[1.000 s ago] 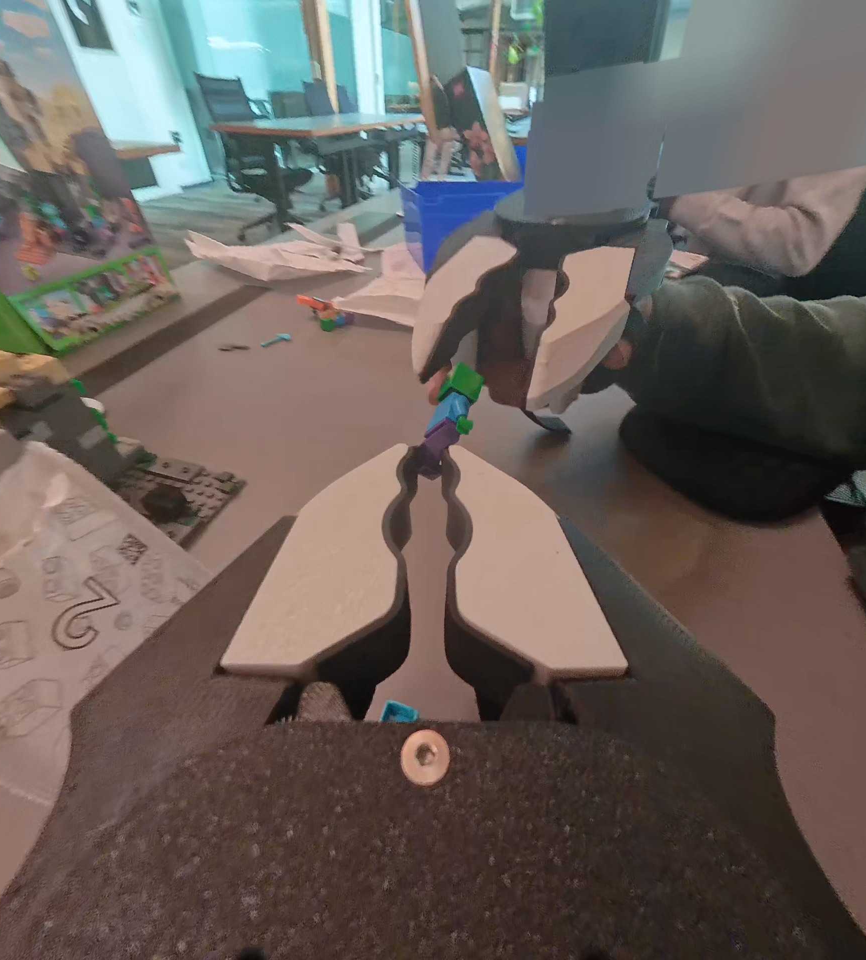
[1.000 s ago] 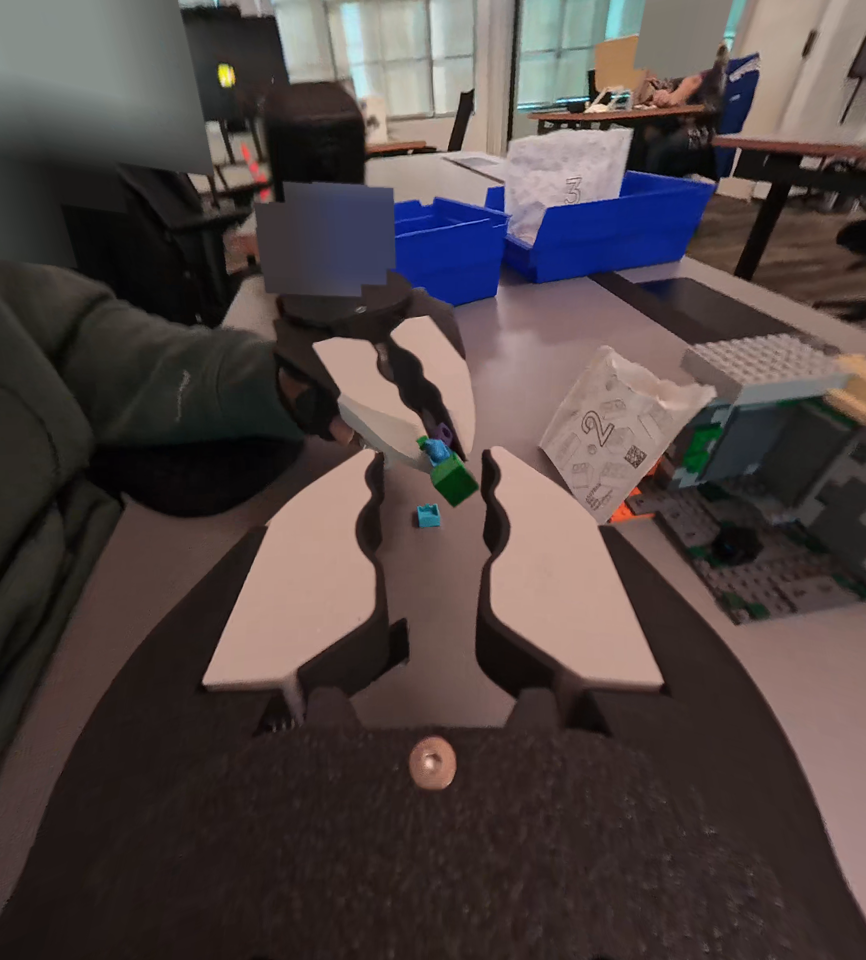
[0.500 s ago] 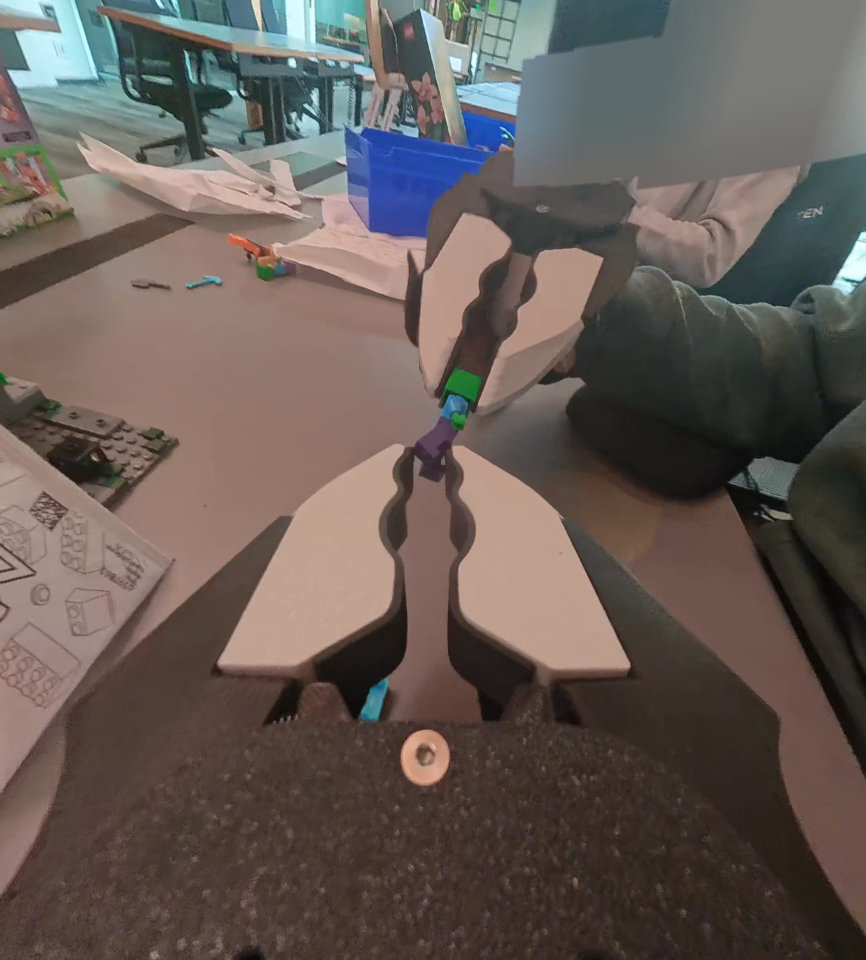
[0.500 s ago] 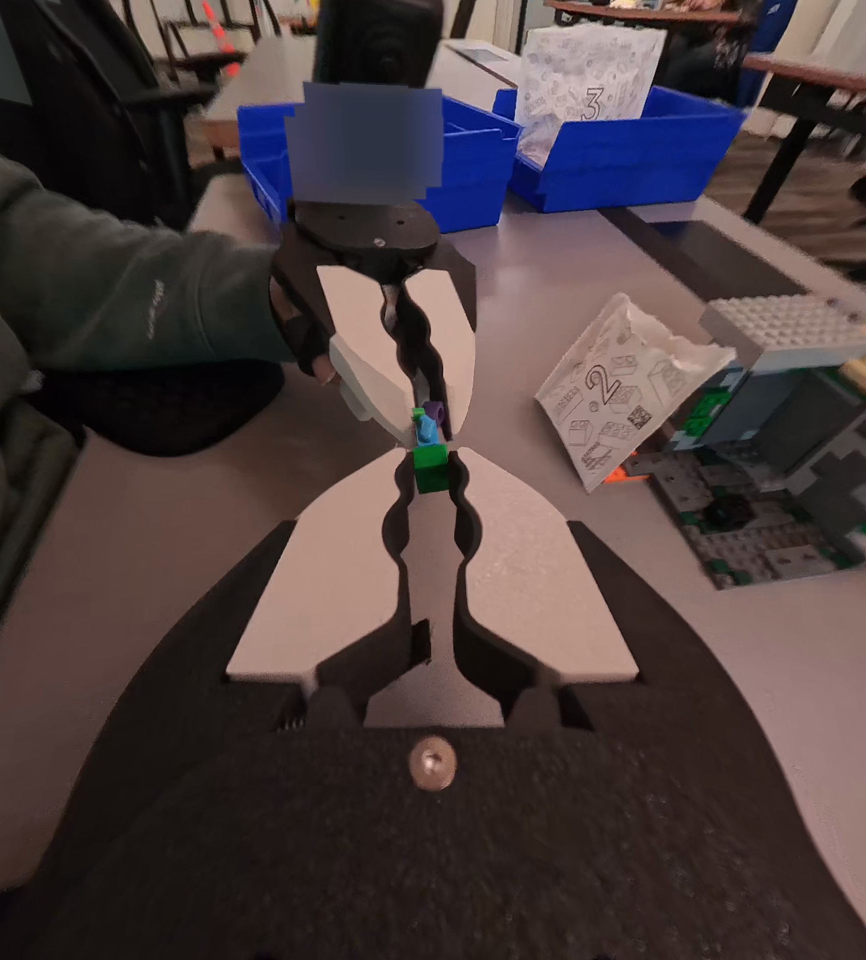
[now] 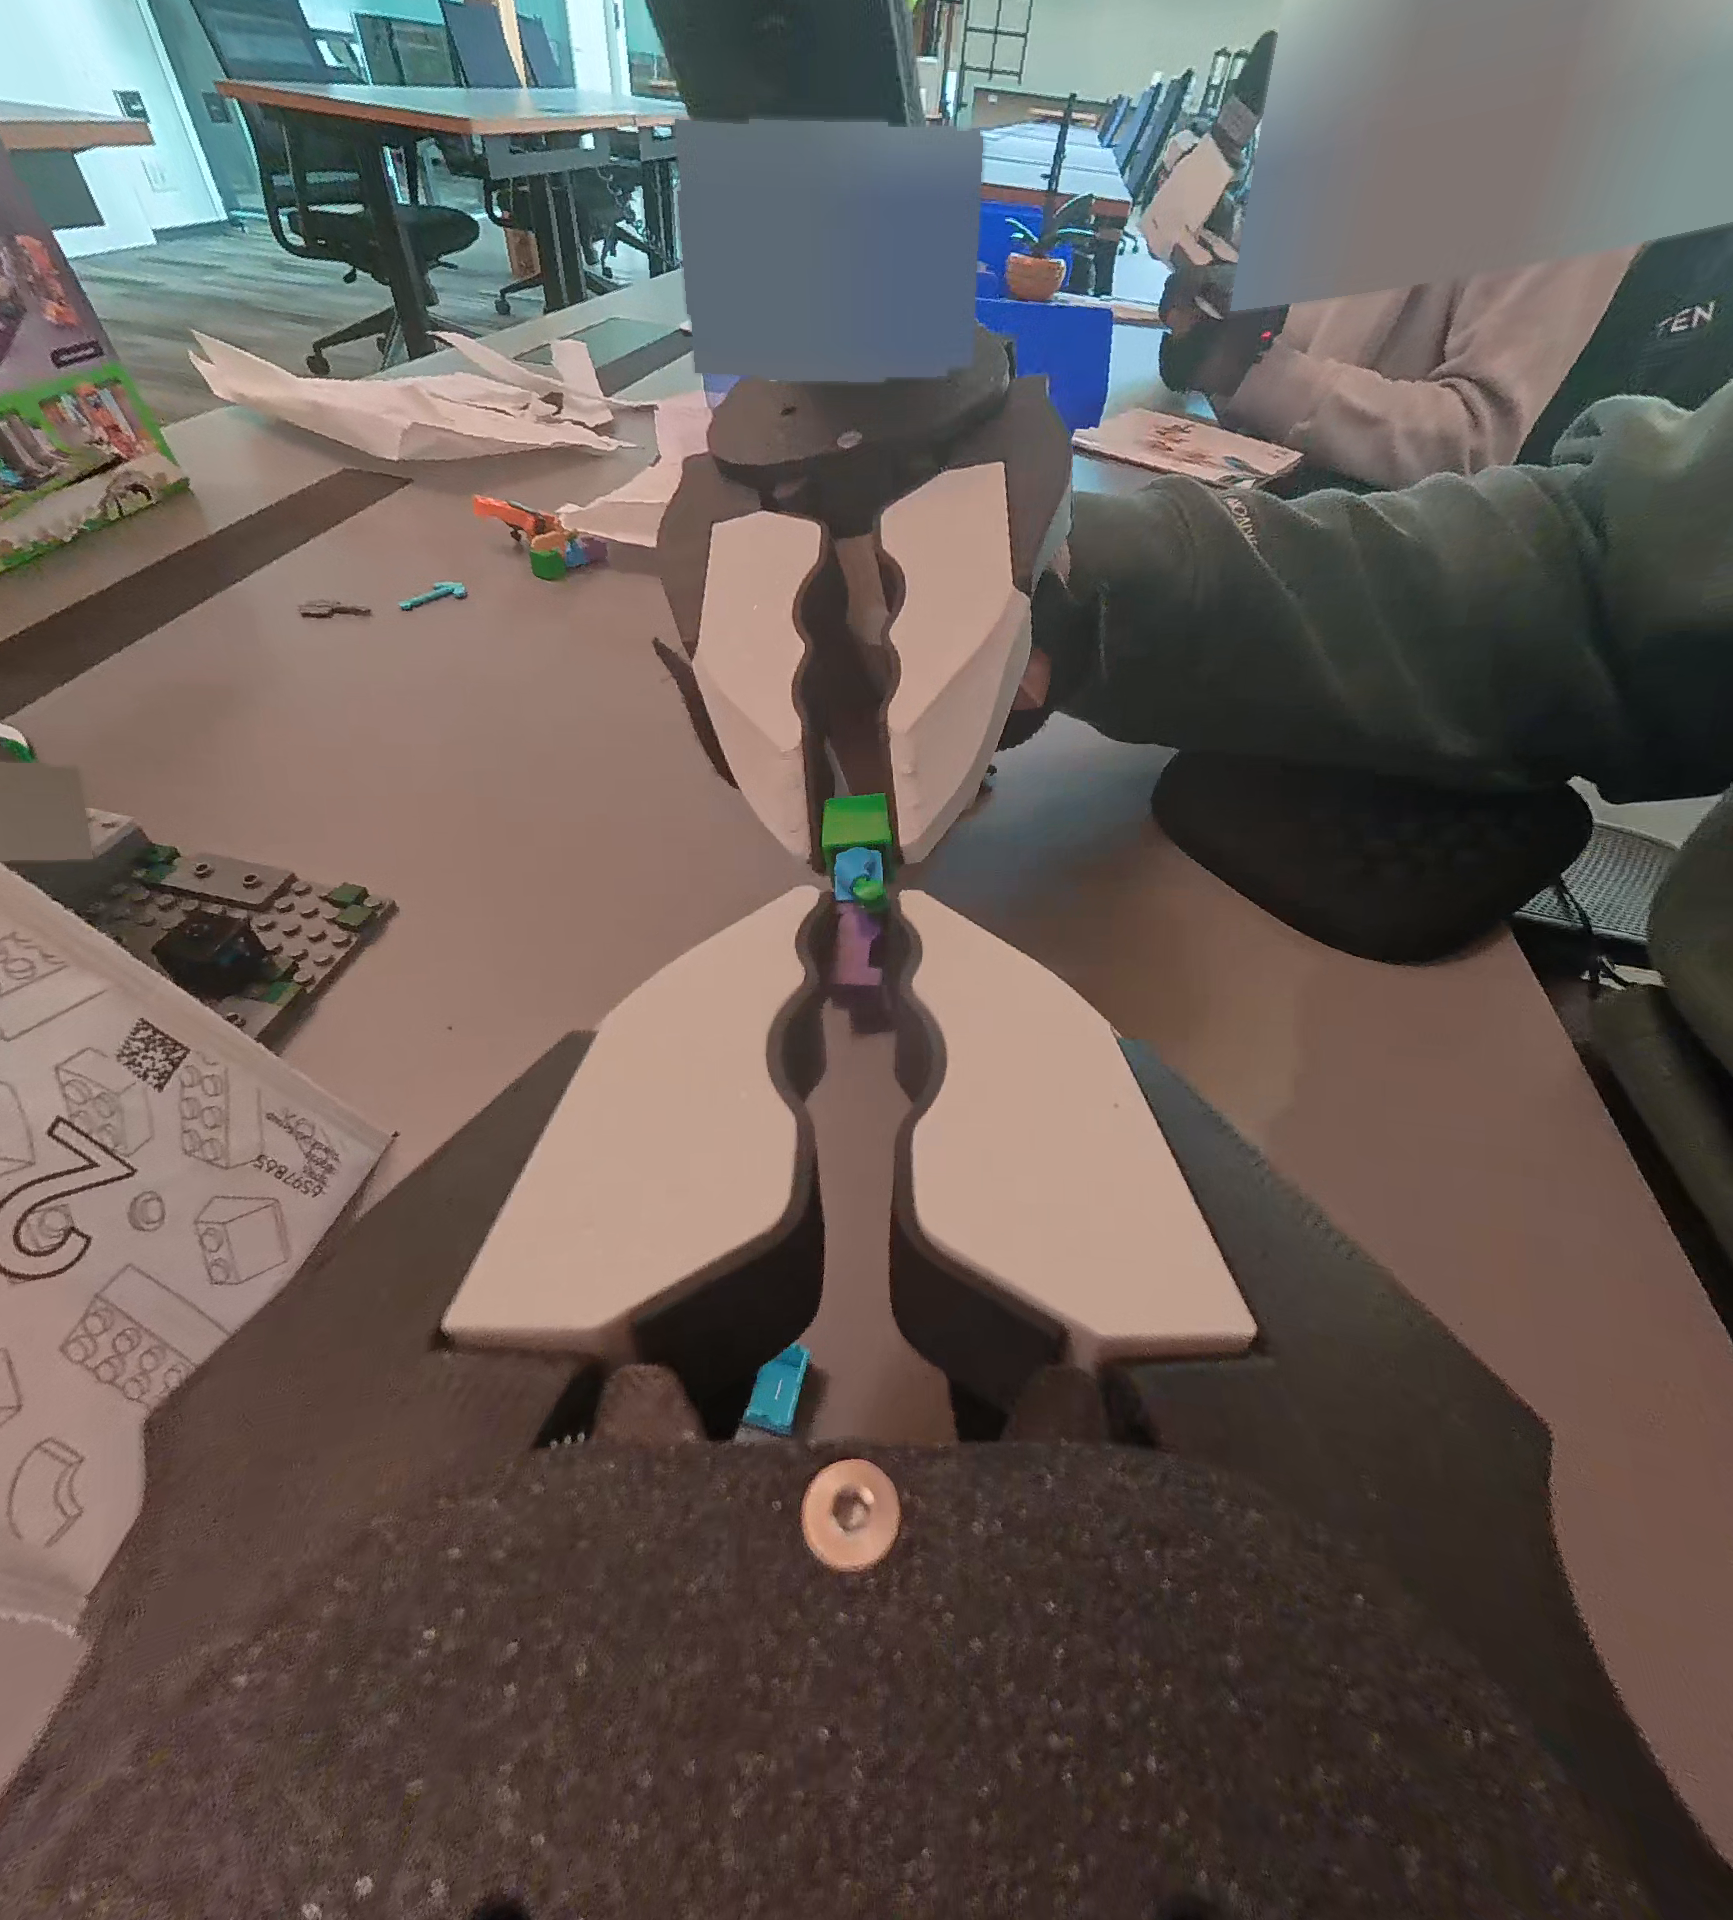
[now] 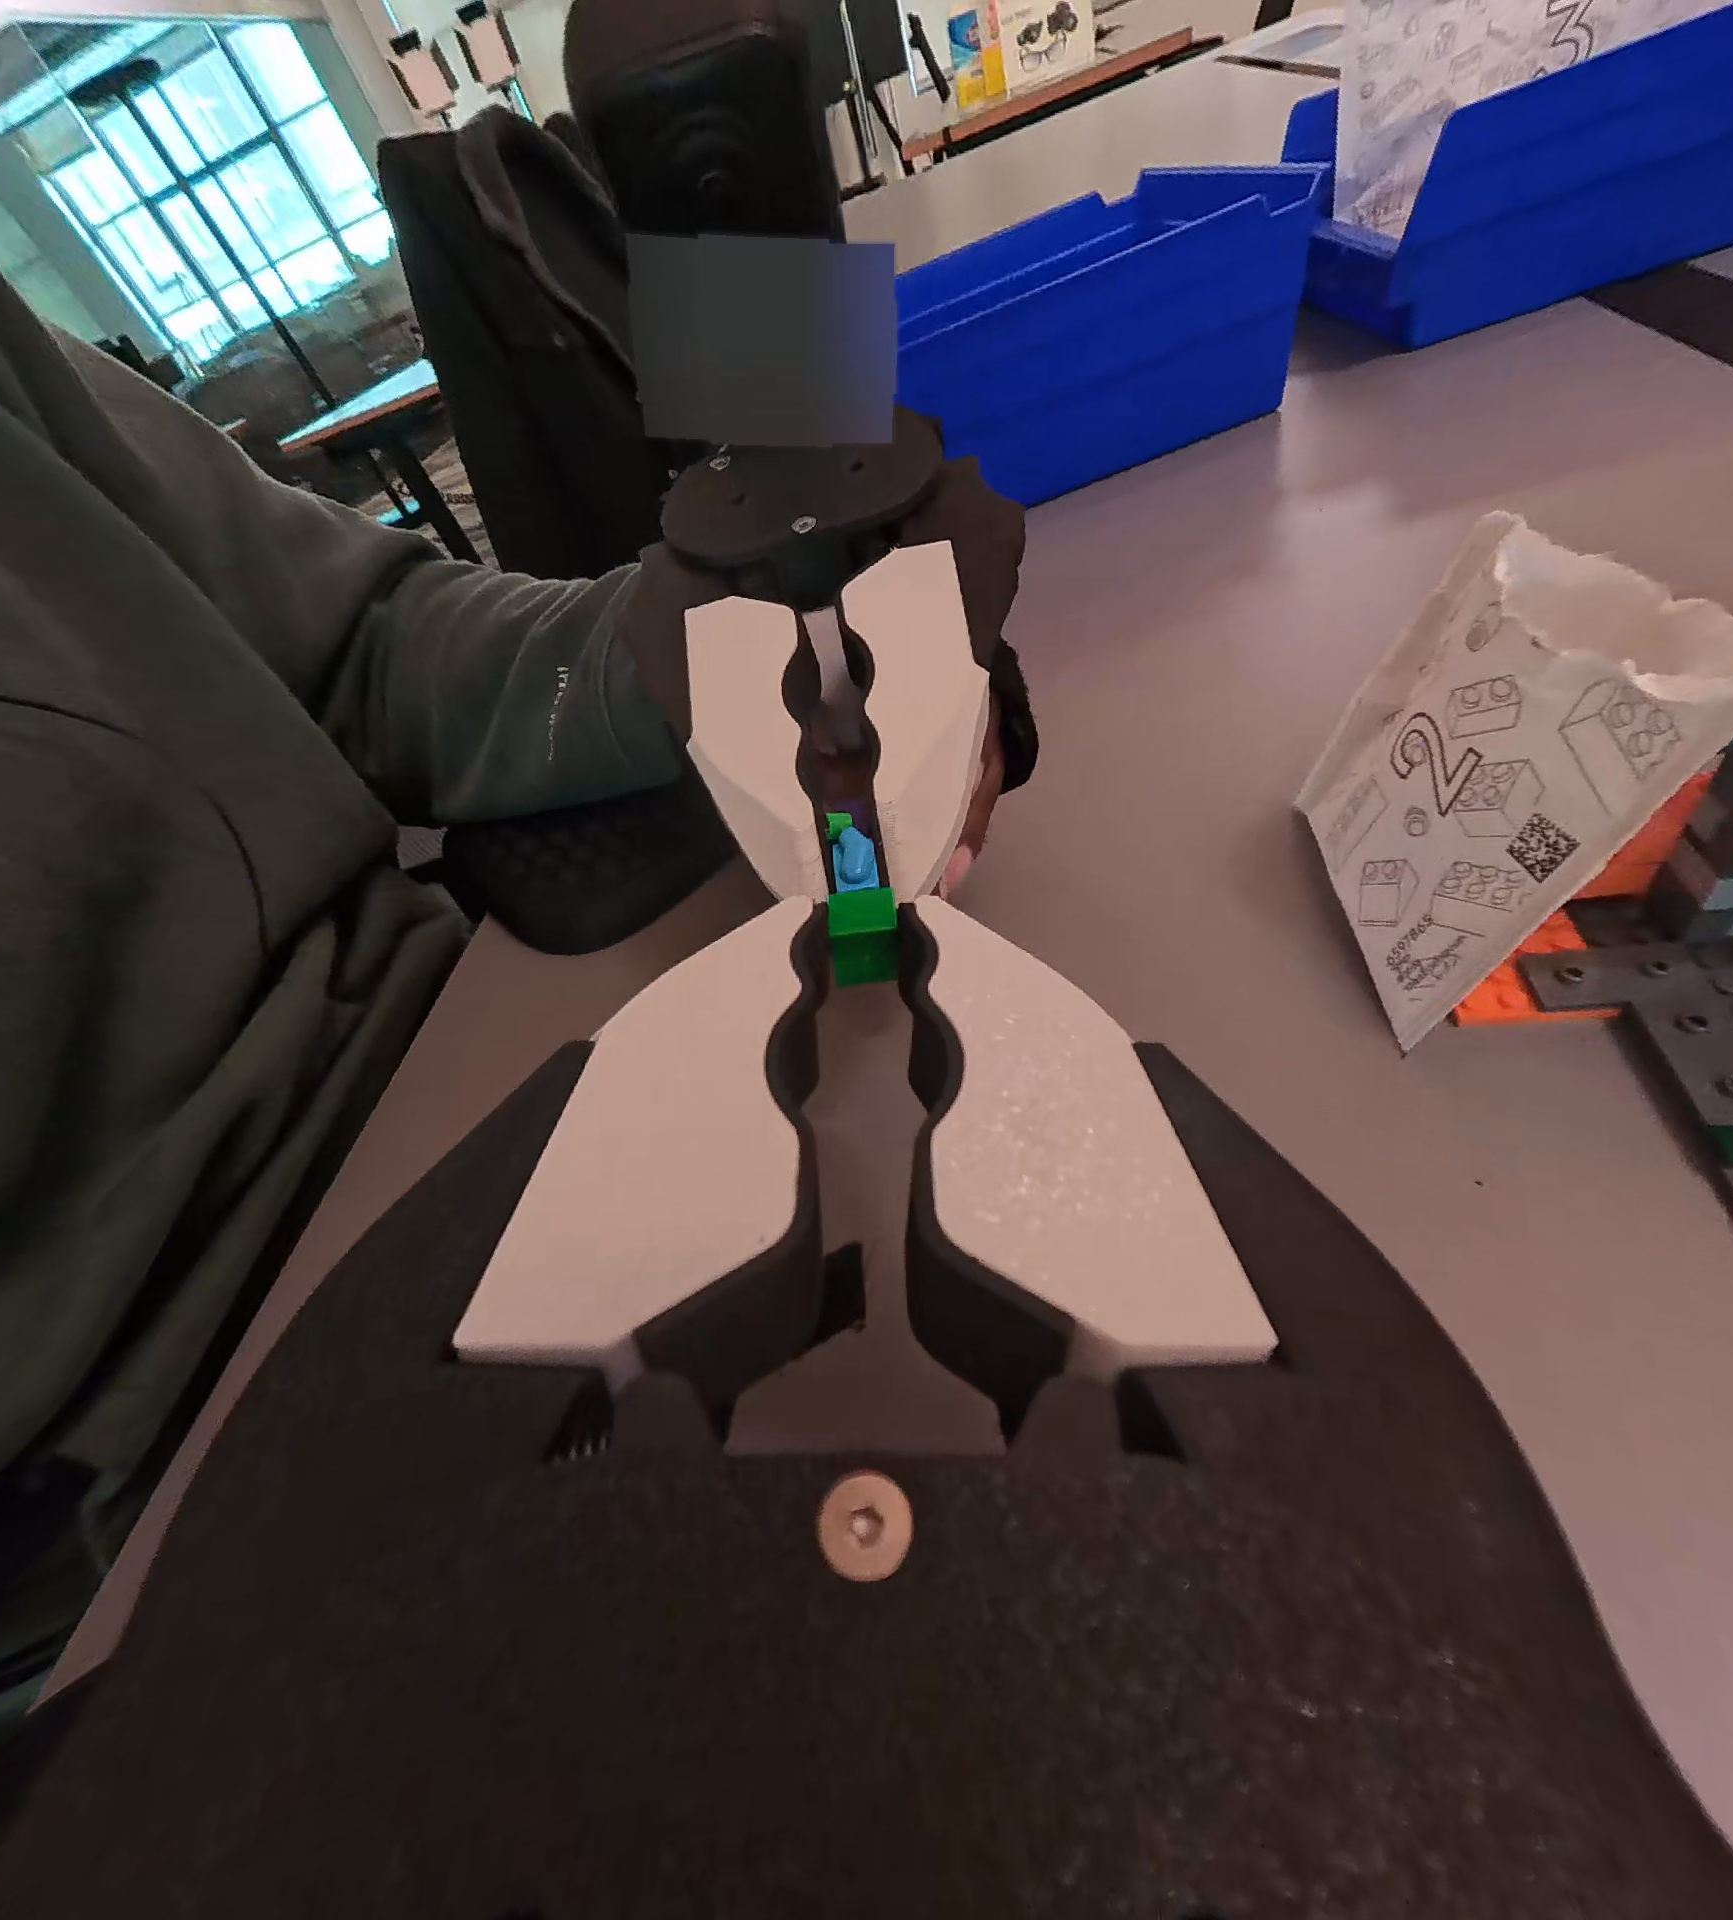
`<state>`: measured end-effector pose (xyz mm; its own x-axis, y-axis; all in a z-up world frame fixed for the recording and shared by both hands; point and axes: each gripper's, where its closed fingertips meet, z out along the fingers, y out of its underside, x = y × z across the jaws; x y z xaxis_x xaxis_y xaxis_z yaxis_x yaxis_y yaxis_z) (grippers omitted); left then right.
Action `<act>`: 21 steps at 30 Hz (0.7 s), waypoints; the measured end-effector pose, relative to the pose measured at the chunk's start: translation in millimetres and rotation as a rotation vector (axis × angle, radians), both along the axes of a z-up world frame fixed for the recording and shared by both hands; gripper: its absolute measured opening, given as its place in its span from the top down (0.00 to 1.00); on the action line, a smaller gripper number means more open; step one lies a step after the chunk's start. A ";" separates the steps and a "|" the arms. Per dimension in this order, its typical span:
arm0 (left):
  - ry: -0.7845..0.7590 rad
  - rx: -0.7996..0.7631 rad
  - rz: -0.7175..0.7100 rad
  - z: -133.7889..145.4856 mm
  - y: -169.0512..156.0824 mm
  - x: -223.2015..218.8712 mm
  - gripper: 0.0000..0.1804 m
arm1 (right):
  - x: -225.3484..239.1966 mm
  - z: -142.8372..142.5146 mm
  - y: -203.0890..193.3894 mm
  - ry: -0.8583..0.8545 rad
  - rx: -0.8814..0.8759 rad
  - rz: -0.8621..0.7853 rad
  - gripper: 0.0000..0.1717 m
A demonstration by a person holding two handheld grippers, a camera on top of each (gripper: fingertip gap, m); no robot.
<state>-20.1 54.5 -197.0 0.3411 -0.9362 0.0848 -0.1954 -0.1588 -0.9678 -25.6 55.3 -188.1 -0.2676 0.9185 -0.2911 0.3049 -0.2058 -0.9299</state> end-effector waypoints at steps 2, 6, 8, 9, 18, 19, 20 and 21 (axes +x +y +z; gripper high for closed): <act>0.005 -0.004 -0.004 -1.2 -0.6 1.0 0.96 | 1.2 -1.1 -0.4 -0.001 0.010 -0.004 0.93; -0.022 -0.020 -0.018 1.0 -0.8 1.9 0.95 | 2.7 0.8 -0.6 0.008 0.026 -0.009 0.93; -0.040 -0.028 -0.029 2.9 -1.6 2.1 0.95 | 3.4 2.5 -1.3 0.012 0.035 -0.004 0.93; -0.057 -0.036 -0.038 5.0 -2.4 2.6 0.95 | 4.0 4.4 -2.0 0.019 0.042 0.001 0.93; -0.135 -0.016 -0.083 24.9 -7.2 11.5 0.95 | 13.7 23.9 -6.9 0.050 0.071 0.023 0.93; -0.137 -0.011 -0.079 26.5 -6.4 11.8 0.95 | 14.2 25.4 -6.4 0.051 0.076 0.019 0.93; -0.141 -0.006 -0.077 27.7 -5.8 12.0 0.95 | 14.4 26.8 -5.7 0.055 0.081 0.015 0.93; -0.140 -0.006 -0.077 27.8 -5.4 12.0 0.95 | 14.7 26.8 -5.5 0.053 0.080 0.017 0.93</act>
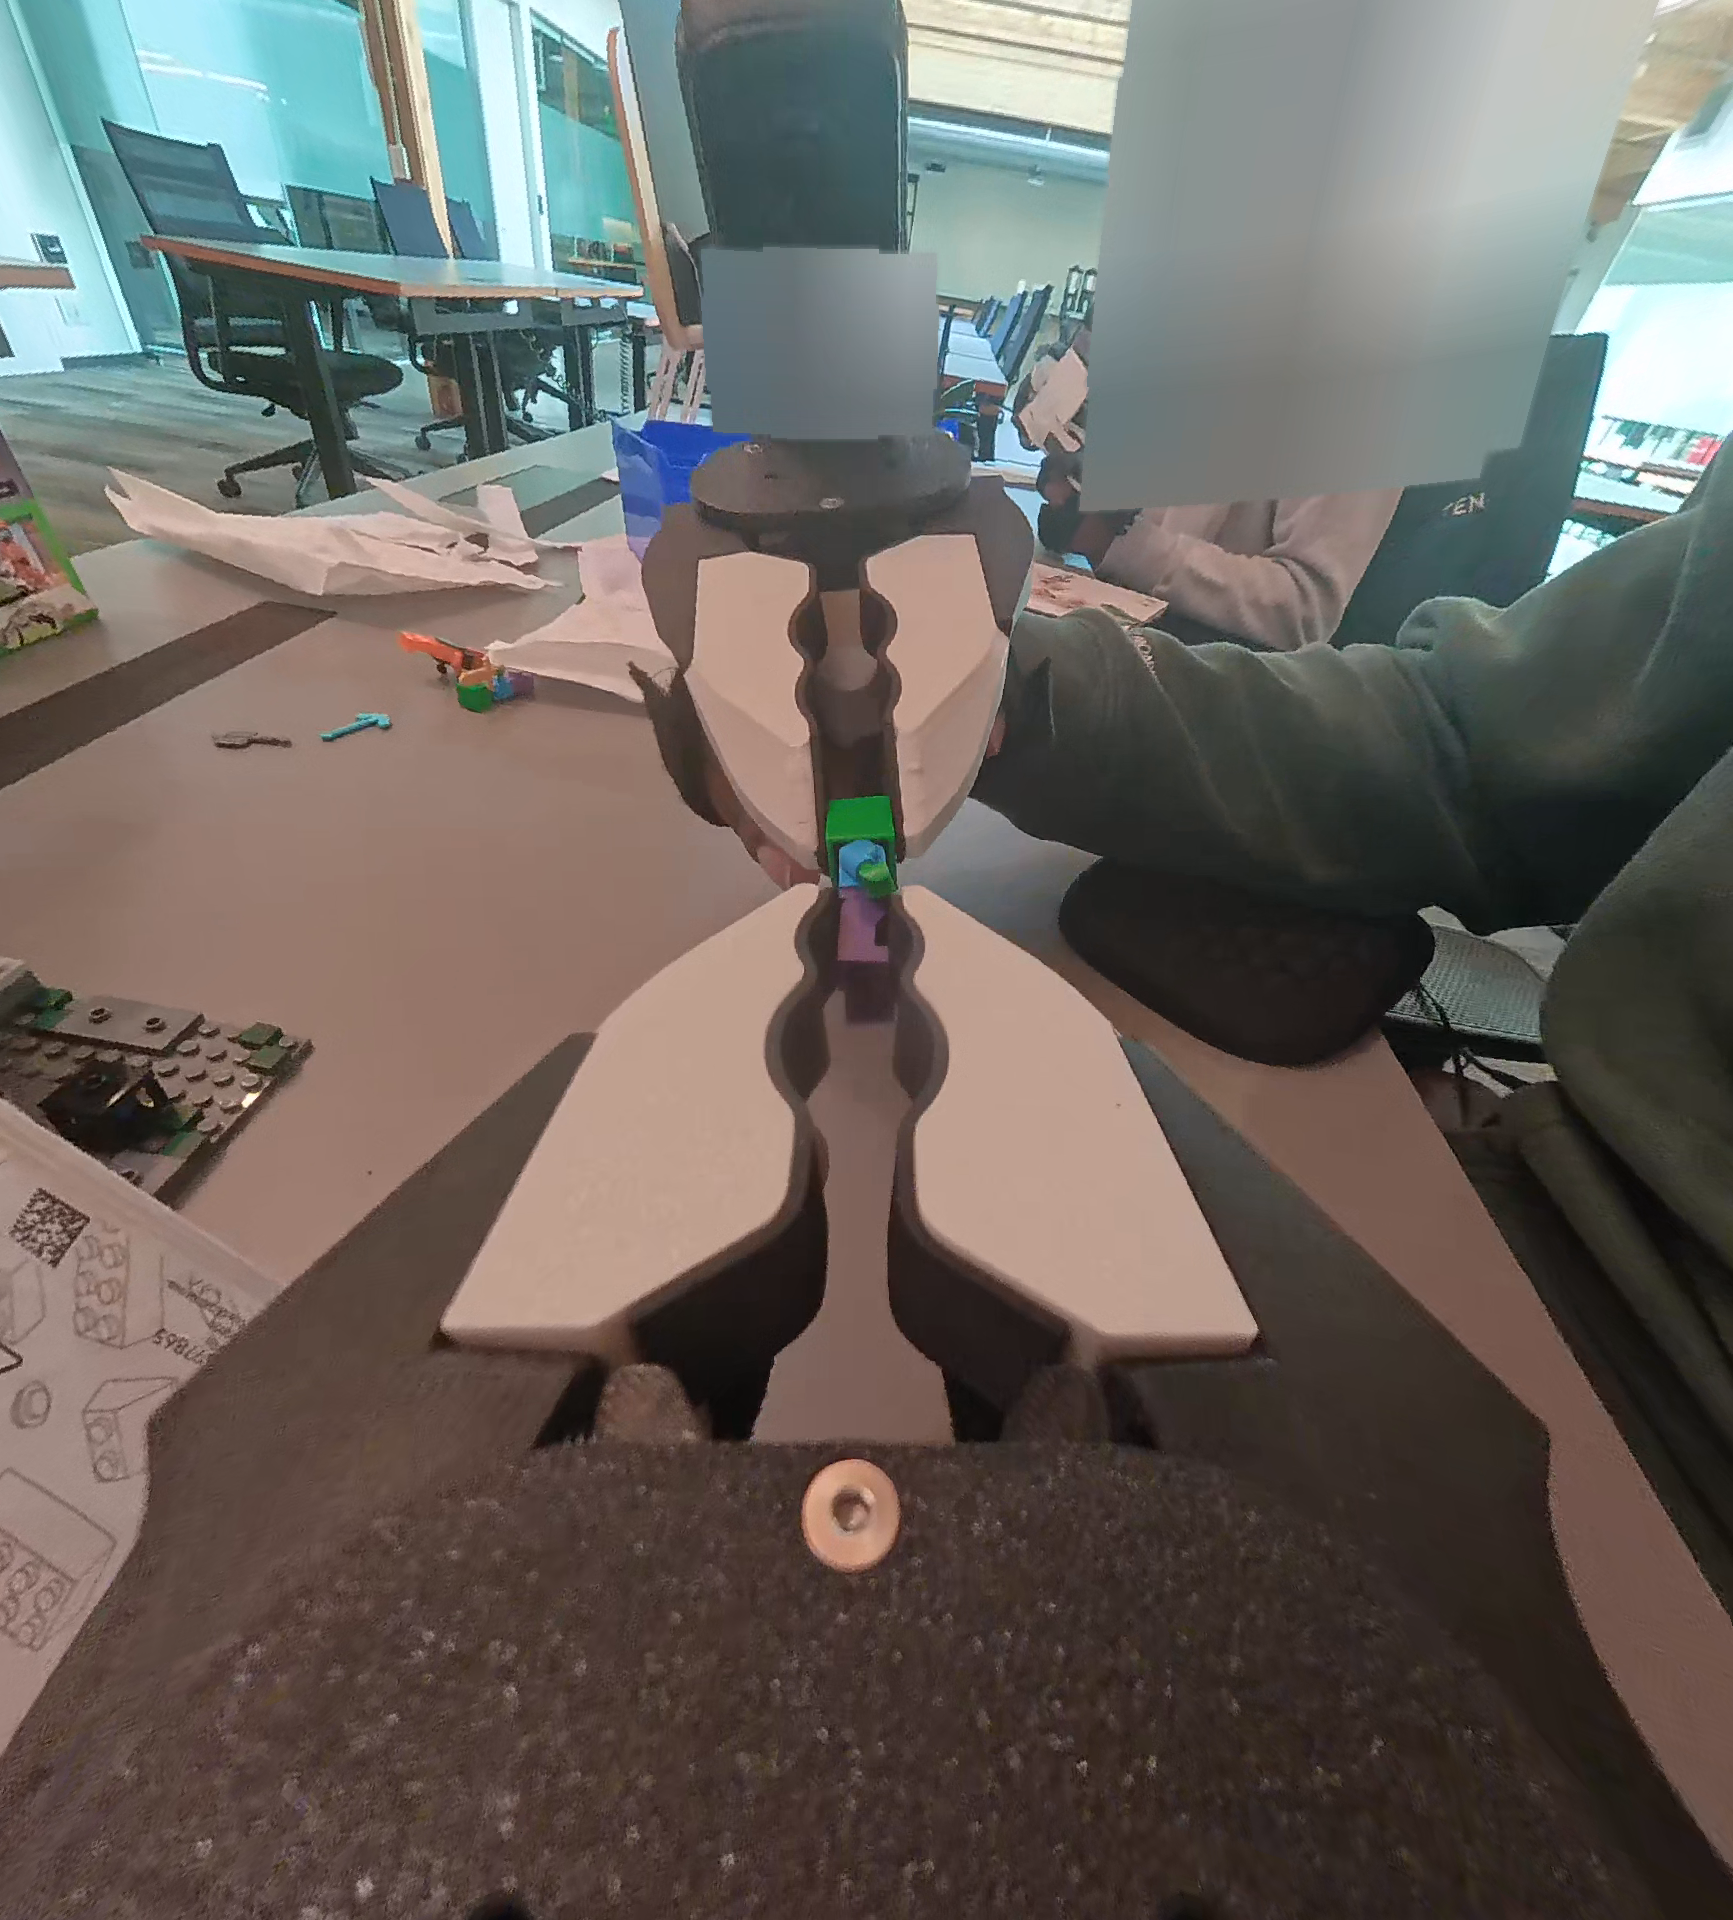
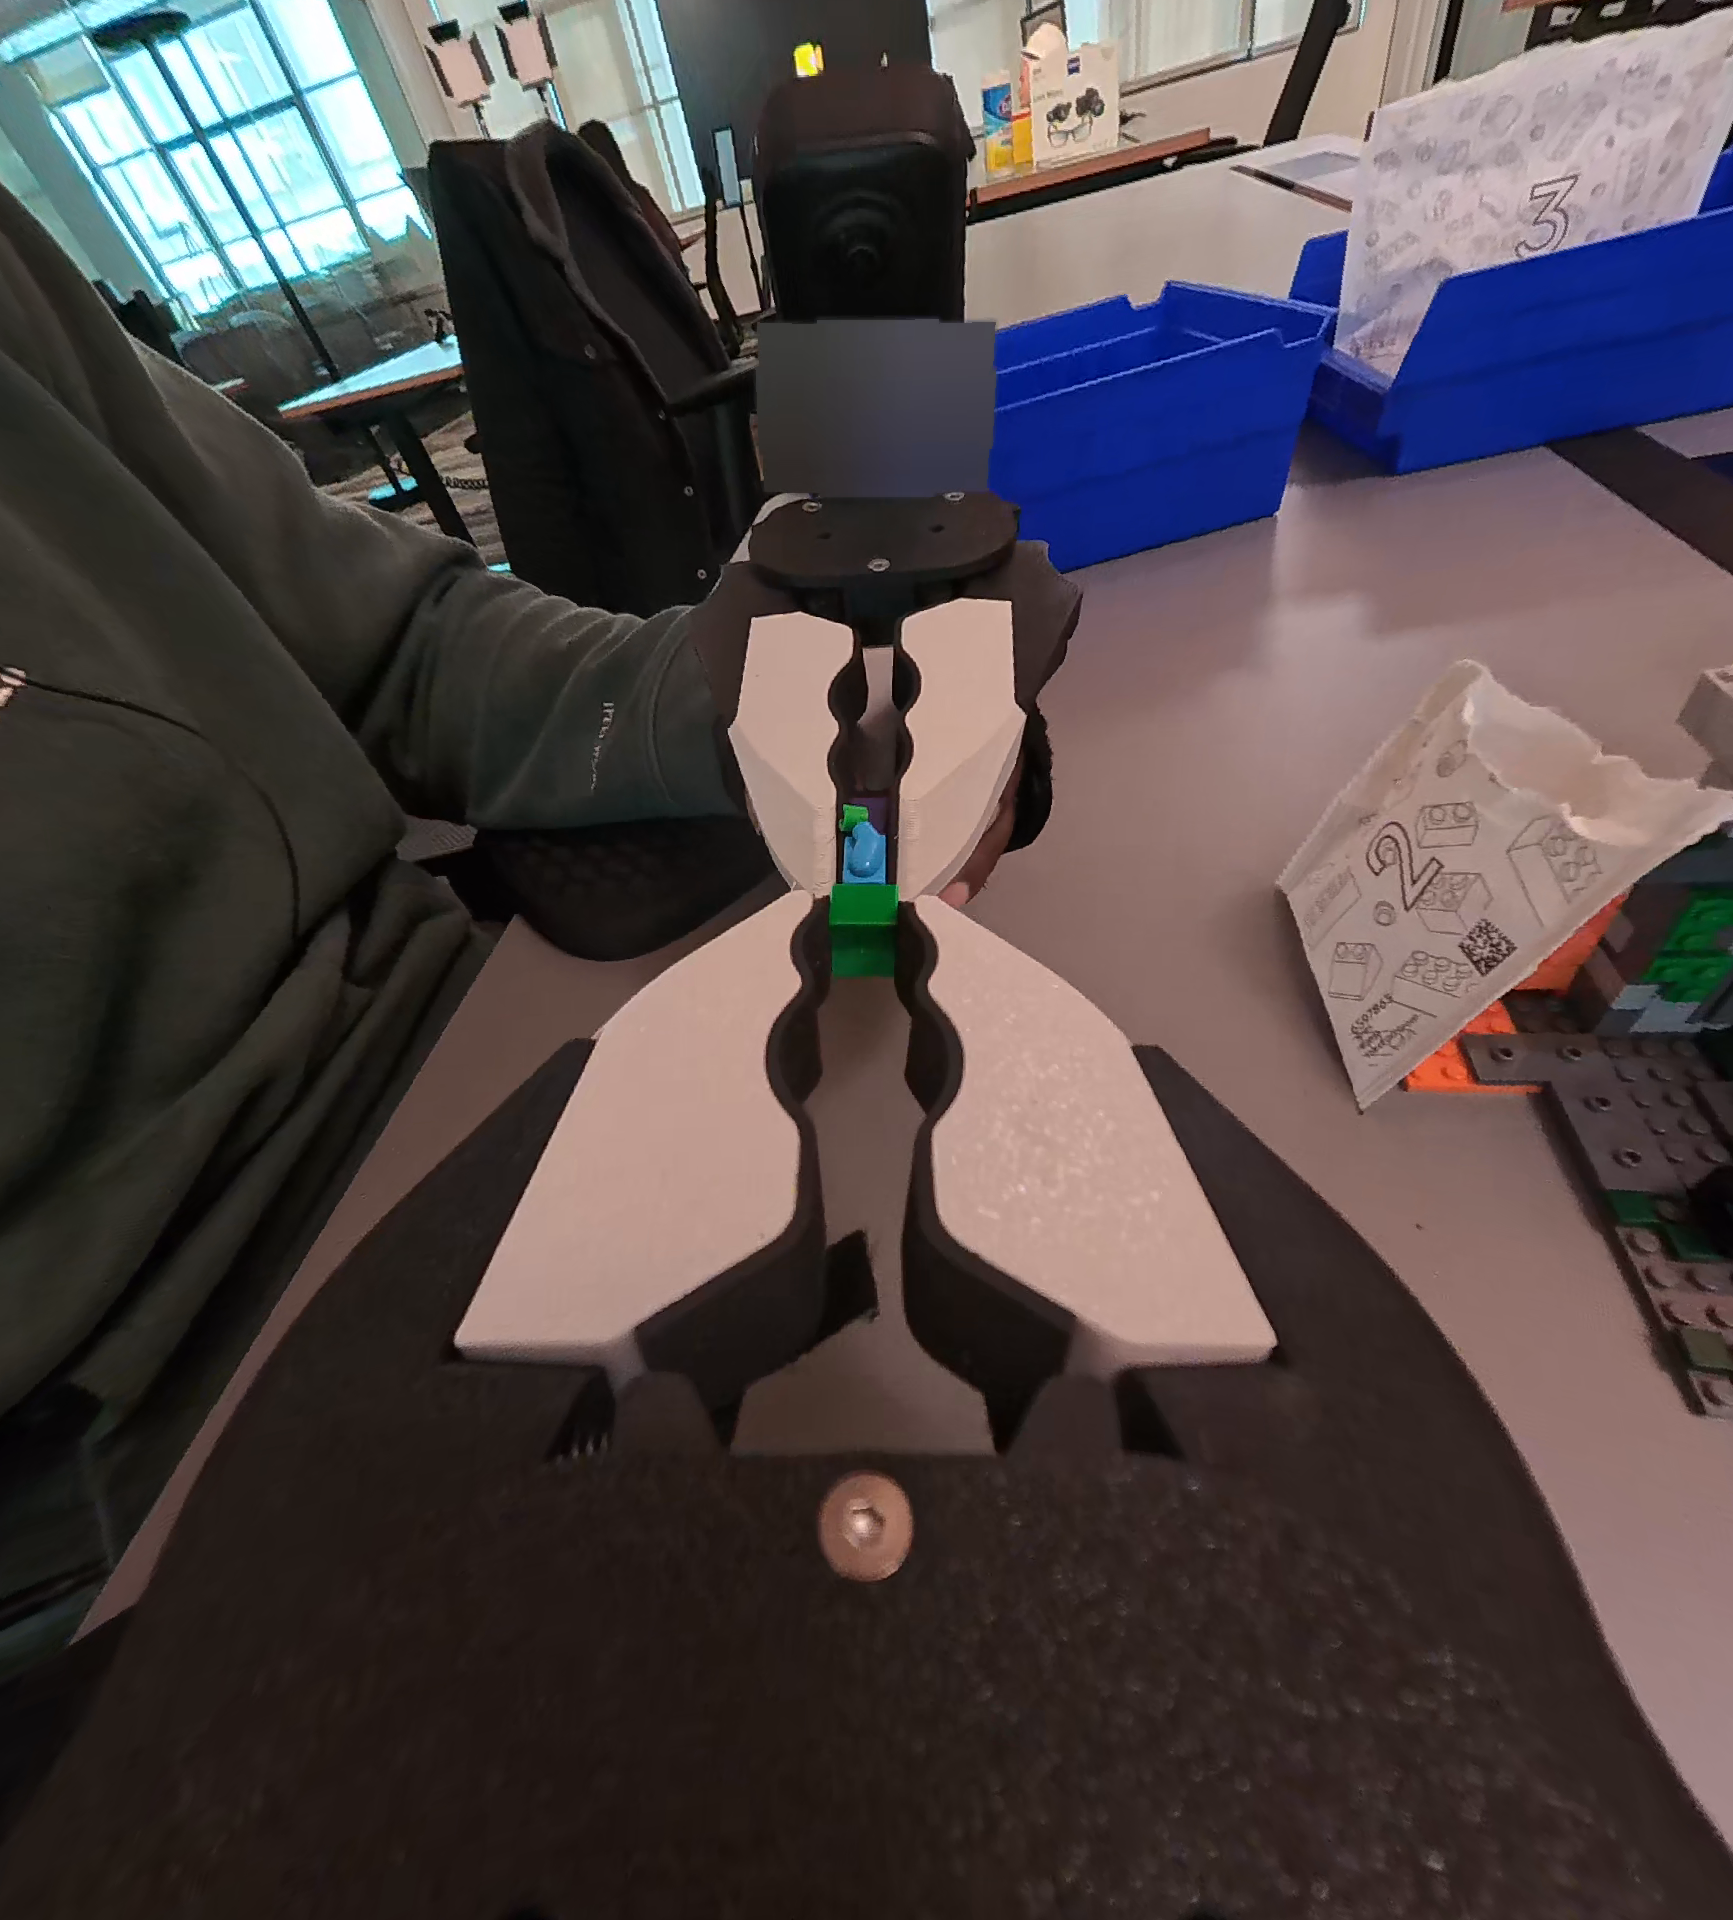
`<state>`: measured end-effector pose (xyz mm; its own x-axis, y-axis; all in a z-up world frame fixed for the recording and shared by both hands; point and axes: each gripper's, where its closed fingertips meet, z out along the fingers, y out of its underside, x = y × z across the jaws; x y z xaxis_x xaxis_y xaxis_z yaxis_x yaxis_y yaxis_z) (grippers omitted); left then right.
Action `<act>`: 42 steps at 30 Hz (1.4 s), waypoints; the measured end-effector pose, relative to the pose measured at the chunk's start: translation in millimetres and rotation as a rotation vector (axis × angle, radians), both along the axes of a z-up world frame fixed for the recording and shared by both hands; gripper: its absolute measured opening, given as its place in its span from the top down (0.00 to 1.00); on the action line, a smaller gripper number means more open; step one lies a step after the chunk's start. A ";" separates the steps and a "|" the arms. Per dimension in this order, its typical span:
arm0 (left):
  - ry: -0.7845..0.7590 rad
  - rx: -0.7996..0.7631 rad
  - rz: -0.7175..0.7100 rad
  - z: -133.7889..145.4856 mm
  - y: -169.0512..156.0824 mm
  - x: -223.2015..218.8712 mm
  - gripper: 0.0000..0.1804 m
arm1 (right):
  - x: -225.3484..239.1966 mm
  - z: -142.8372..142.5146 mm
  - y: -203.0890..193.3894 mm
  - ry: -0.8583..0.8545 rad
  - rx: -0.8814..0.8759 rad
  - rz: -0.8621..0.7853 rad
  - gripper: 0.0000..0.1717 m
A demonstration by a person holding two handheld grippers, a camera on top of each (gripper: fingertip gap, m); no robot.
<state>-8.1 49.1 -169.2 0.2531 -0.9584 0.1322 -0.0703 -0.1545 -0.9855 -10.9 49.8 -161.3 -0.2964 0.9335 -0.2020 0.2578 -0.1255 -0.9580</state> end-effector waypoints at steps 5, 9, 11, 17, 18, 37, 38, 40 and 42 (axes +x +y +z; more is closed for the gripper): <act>0.010 0.012 0.005 -1.1 2.4 -1.4 0.95 | -0.9 -1.5 2.5 -0.012 0.001 0.005 0.93; 0.004 0.008 -0.001 -2.0 3.9 -2.5 0.95 | -1.7 -2.7 4.0 -0.019 -0.001 0.006 0.93; 0.005 0.007 -0.009 -2.6 3.6 -3.0 0.95 | -2.0 -3.5 3.7 -0.023 -0.005 0.010 0.93; 0.012 0.015 -0.013 -2.4 3.2 -3.7 0.95 | -2.2 -3.7 3.6 -0.027 -0.001 0.010 0.93; 0.013 0.018 -0.013 -1.9 3.4 -3.3 0.95 | -1.6 -3.3 3.7 -0.027 0.002 0.008 0.93; -0.044 0.023 0.119 2.4 16.6 -49.9 0.96 | -9.8 -46.6 19.9 -0.181 0.145 -0.120 0.93; -0.035 0.021 0.119 -0.1 16.9 -48.0 0.96 | -12.1 -55.5 18.2 -0.217 0.169 -0.114 0.93; -0.019 0.009 0.108 -5.4 16.4 -43.7 0.96 | -18.2 -67.3 13.7 -0.257 0.194 -0.098 0.93; 0.002 -0.001 0.111 -11.7 17.2 -40.8 0.96 | -22.6 -76.1 11.2 -0.293 0.211 -0.086 0.93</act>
<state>-48.8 66.3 -180.9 0.3576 -0.9244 0.1327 -0.0551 -0.1628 -0.9851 -33.5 61.0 -237.4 -0.1732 0.9826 -0.0668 0.5222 0.0342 -0.8521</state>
